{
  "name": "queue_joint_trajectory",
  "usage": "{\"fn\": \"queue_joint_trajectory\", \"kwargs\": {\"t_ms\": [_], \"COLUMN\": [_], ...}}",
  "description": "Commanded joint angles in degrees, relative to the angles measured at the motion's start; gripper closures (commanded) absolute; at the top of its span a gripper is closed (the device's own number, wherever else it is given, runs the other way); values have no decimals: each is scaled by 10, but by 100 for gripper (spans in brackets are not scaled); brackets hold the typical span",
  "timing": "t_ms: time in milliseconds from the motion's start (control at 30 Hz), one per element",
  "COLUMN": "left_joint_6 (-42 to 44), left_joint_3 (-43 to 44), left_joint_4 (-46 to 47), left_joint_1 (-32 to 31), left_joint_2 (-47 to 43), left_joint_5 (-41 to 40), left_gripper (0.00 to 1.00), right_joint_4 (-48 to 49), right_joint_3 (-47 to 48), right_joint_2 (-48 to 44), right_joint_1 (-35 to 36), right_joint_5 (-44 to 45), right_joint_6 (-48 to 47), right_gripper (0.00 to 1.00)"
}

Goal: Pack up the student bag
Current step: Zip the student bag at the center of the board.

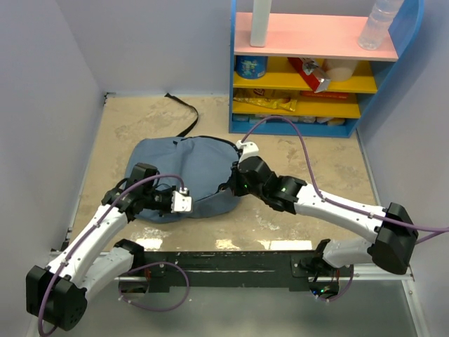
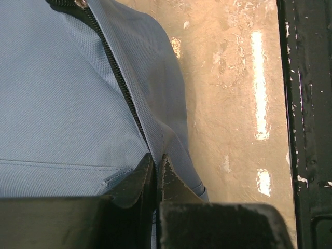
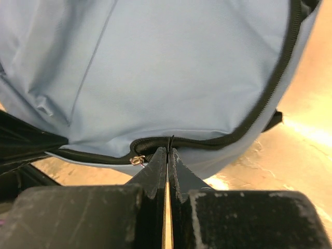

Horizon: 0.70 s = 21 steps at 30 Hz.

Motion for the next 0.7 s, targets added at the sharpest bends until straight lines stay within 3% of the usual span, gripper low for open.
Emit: {"fn": "queue_joint_trajectory", "kwargs": {"t_ms": [0, 500, 633, 667], "left_joint_6": [36, 201, 193, 153], "left_joint_3": [14, 43, 53, 55], "left_joint_4": [-66, -222, -219, -206], "left_joint_1": [3, 3, 3, 2], "left_joint_2": [-14, -68, -78, -78], "left_joint_5": [-28, -39, -56, -56], "left_gripper": [100, 100, 100, 100], "right_joint_4": [-12, 41, 52, 55], "right_joint_3": [-11, 3, 6, 5], "right_joint_2": [-34, 31, 37, 35], "right_joint_1": [-49, -169, -173, -173], "right_joint_5": [90, 21, 2, -4], "right_joint_6": [-33, -80, -81, -78], "right_gripper": [100, 100, 100, 100]}}
